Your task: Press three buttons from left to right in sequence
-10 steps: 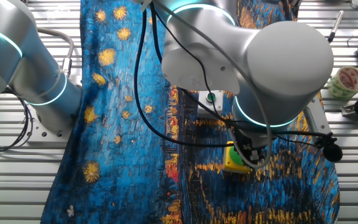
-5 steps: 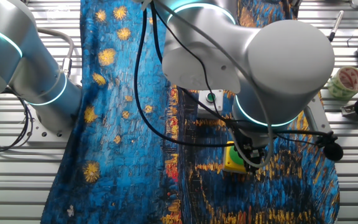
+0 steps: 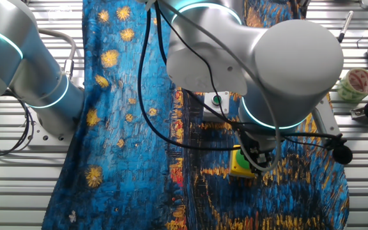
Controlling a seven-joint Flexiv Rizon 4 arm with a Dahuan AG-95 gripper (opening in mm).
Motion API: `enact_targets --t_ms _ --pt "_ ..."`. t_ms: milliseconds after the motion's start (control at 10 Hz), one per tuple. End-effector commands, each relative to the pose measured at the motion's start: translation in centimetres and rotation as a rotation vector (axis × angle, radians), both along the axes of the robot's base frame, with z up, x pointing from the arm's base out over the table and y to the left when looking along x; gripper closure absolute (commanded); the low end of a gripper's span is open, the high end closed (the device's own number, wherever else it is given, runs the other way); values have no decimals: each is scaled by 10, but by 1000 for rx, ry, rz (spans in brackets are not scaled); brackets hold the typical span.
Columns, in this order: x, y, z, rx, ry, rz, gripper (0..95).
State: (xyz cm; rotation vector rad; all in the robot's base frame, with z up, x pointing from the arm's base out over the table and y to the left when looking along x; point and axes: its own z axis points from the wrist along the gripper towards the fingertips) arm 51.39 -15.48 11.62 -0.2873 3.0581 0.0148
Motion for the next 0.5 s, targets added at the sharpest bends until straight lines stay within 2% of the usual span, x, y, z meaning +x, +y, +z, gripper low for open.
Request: enact_targets --t_ms 100,500 --pt "-3 1 -1 -4 -4 -2 190" --pt "-8 10 -2 -8 -7 -25 190"
